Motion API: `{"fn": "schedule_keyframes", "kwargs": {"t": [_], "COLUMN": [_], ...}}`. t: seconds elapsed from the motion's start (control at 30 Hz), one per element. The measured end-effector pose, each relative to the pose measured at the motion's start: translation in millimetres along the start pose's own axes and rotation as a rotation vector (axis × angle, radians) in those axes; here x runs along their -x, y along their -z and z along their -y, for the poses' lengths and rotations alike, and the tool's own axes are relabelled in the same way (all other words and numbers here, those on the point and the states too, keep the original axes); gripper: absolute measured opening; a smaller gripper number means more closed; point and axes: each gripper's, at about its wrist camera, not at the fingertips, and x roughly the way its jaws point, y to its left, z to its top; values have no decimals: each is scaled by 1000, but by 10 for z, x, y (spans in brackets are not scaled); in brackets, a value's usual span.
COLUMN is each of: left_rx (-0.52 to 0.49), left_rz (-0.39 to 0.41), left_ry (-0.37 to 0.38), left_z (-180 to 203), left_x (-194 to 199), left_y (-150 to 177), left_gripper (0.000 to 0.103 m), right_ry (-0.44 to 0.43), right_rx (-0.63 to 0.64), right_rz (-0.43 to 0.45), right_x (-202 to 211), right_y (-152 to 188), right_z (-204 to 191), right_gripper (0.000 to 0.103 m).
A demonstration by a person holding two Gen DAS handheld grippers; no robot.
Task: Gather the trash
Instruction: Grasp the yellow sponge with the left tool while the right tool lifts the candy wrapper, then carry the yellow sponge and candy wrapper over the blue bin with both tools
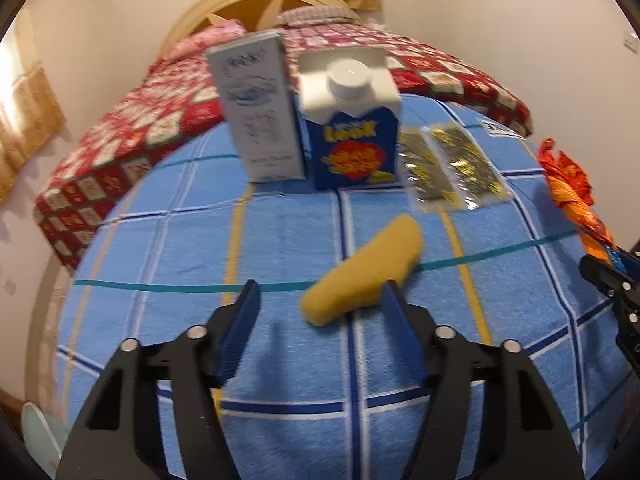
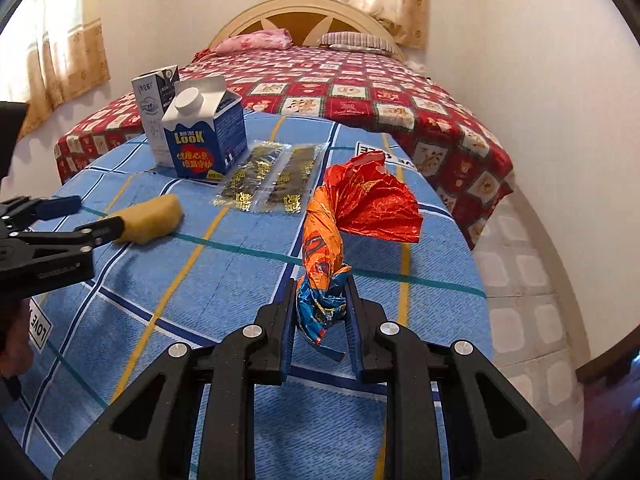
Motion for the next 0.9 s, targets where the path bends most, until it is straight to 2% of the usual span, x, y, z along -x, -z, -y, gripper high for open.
{"fn": "schedule_keyframes", "kwargs": {"t": [0.03, 0.07, 0.13, 0.17, 0.2, 0.53, 0.9], "left_rx": [0, -8, -14, -14, -10, 13, 59], "left_rz": [-5, -12, -3, -3, -4, 29, 51], "left_ry": [10, 25, 19, 21, 30, -16, -132], "left_z": [6, 24, 43, 39, 19, -262, -672], "left_x": [-18, -36, -27, -14, 4, 353, 790], "left_y": [9, 19, 38, 46, 49, 208, 656], "left_gripper": [45, 33, 24, 14, 13, 10, 10], "right_ry": [-3, -4, -10, -11, -16, -58, -136], "right_rx": [1, 1, 1, 2, 4, 28, 105], "right_rz": [0, 0, -2, -1, 2, 22, 53], "right_x": [2, 0, -3, 0, 10, 156, 330], "right_y": [-3, -4, -6, -5, -5, 20, 84], "right_z": [-4, -18, -37, -46, -66, -343, -943], "right_gripper": [23, 23, 23, 23, 23, 23, 23]}}
